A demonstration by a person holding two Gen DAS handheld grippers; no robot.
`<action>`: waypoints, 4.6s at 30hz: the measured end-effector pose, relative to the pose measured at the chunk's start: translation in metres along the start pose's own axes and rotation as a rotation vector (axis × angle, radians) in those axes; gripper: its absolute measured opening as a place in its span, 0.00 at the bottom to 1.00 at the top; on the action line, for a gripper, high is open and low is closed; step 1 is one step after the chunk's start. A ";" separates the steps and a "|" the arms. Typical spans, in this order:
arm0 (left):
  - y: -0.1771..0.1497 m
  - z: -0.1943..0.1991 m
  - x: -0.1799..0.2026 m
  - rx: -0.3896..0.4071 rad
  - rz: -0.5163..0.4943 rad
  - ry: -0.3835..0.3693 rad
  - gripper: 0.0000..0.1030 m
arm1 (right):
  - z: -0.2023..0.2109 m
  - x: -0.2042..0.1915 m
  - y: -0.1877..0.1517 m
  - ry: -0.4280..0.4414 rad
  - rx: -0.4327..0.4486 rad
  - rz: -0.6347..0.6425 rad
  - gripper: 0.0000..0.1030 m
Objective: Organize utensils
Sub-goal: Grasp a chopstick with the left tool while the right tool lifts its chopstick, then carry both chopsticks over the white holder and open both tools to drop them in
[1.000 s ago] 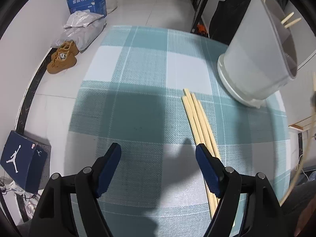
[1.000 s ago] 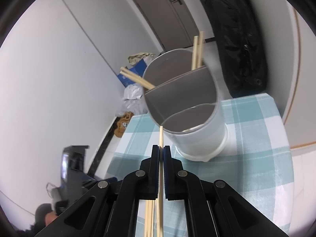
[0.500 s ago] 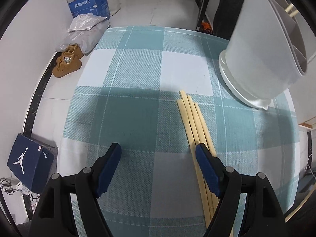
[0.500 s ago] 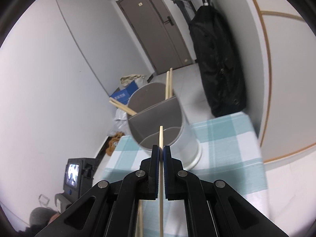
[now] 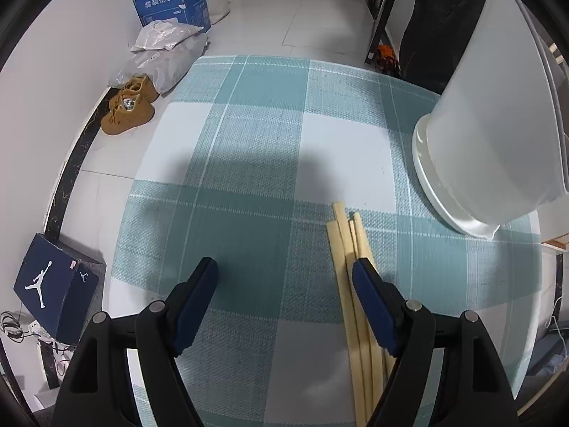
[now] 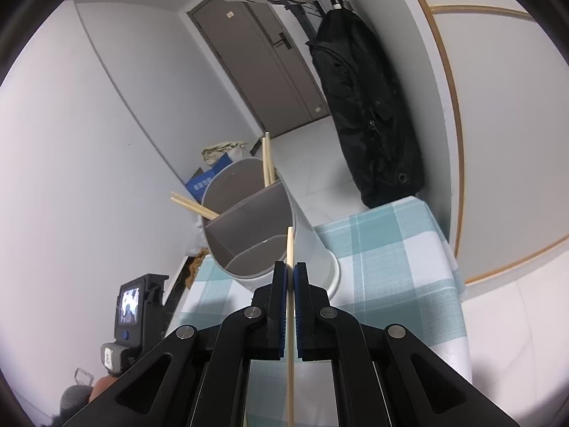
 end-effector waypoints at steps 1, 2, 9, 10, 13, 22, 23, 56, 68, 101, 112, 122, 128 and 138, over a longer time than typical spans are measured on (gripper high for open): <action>0.000 0.000 0.001 0.000 -0.011 0.006 0.73 | 0.000 0.000 0.000 -0.001 -0.001 0.000 0.03; 0.001 0.000 0.003 0.010 -0.028 0.010 0.73 | 0.000 0.000 0.000 -0.001 -0.002 0.001 0.03; -0.001 0.002 -0.005 0.003 -0.014 -0.022 0.71 | -0.001 0.001 0.002 0.002 0.000 0.005 0.03; -0.002 0.003 -0.007 0.008 -0.006 -0.034 0.71 | -0.001 0.001 0.002 0.004 -0.001 0.005 0.03; -0.002 0.004 -0.009 0.037 -0.014 -0.010 0.71 | -0.003 -0.002 0.001 0.011 -0.005 0.004 0.03; 0.004 0.002 0.001 0.024 -0.052 0.007 0.72 | -0.004 -0.010 0.000 0.014 -0.006 0.029 0.03; 0.004 0.002 0.001 0.021 -0.058 0.012 0.72 | -0.004 -0.009 0.000 0.011 -0.007 0.028 0.03; 0.024 0.095 0.015 0.315 -0.029 -0.189 0.03 | 0.007 -0.029 0.006 0.107 0.070 -0.017 0.03; 0.028 0.152 0.023 0.445 -0.084 -0.244 0.03 | 0.025 -0.049 0.023 0.098 0.166 0.015 0.03; 0.178 0.280 0.085 0.636 -0.087 -0.351 0.02 | -0.024 -0.083 0.214 0.063 0.381 0.097 0.03; 0.199 0.234 0.089 0.634 -0.052 -0.374 0.02 | -0.082 -0.047 0.213 0.030 0.347 0.003 0.03; 0.195 0.206 0.089 0.575 -0.070 -0.352 0.02 | -0.096 -0.059 0.202 -0.006 0.381 0.117 0.03; 0.191 0.203 0.092 0.573 -0.086 -0.352 0.02 | -0.089 -0.065 0.183 -0.003 0.347 0.199 0.03; 0.180 0.198 0.095 0.544 -0.118 -0.358 0.02 | -0.077 -0.056 0.155 0.031 0.264 0.211 0.03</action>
Point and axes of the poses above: each gripper's, at about its wrist camera, not at the fingertips, and z roughly against the way its jaws point, x to its right, y to its top, the point moved 10 cm from there along -z, roughly the way its jaws point, and after that the axes turned 2 degrees about z, right-handed, at the moved point
